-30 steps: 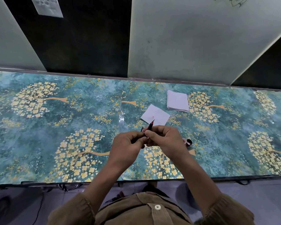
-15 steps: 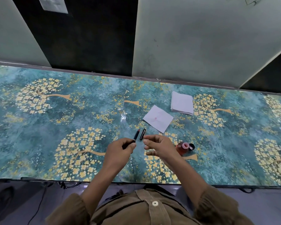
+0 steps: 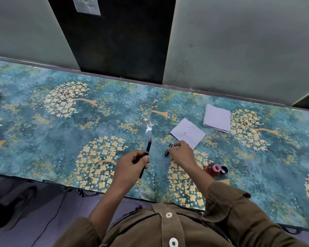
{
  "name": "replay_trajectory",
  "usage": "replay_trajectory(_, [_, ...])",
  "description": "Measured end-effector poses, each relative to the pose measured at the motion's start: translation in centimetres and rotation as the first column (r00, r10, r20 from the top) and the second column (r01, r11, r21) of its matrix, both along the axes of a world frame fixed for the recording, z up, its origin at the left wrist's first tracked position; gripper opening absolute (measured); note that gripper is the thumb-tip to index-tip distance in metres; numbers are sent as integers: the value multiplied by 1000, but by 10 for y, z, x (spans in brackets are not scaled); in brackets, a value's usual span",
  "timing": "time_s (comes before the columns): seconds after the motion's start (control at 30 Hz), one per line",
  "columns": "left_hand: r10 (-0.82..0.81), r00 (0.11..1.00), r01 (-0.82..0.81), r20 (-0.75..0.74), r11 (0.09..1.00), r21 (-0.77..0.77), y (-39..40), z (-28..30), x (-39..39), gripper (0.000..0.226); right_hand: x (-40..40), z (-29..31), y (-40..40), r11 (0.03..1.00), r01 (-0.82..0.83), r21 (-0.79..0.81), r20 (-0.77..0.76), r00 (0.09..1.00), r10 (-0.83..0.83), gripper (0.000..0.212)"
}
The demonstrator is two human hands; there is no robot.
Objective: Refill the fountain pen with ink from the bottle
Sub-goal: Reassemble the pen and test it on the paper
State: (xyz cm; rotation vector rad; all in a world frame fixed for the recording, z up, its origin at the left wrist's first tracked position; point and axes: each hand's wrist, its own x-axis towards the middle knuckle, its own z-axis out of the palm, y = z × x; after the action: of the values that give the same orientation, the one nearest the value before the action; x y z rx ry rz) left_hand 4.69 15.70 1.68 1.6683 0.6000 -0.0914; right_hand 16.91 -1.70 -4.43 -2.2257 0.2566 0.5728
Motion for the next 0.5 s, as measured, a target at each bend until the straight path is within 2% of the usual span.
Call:
replay_trajectory(0.1, [7,1000,-7,18,1000,3,0,6,2,9,9,-2,10,948,-216,-234,75,968,239,29])
replay_trajectory(0.2, [13,999,-14,47,1000,19,0,11,6,8,12,-5,14,896,-322,-305,103,925,367,15])
replay_trajectory(0.27, [22,998,-24,64,999,27,-1,13,9,11,11,-7,11,884,-366,-290,90,909,406,10])
replay_trajectory(0.33, [31,997,-32,77,999,10,-4,14,11,16,10,-9,5,879,-386,-282,58,907,417,15])
replay_trajectory(0.4, [44,994,-43,101,999,-7,-6,19,15,18,13,-4,1,918,-327,-224,37,939,343,15])
replay_trajectory(0.43, [50,993,-48,104,999,-19,-9,21,16,17,14,2,-1,940,-294,-175,9,954,301,14])
replay_trajectory(0.5, [41,993,-40,107,999,-15,-10,26,20,16,18,19,-2,982,-186,27,-66,980,187,15])
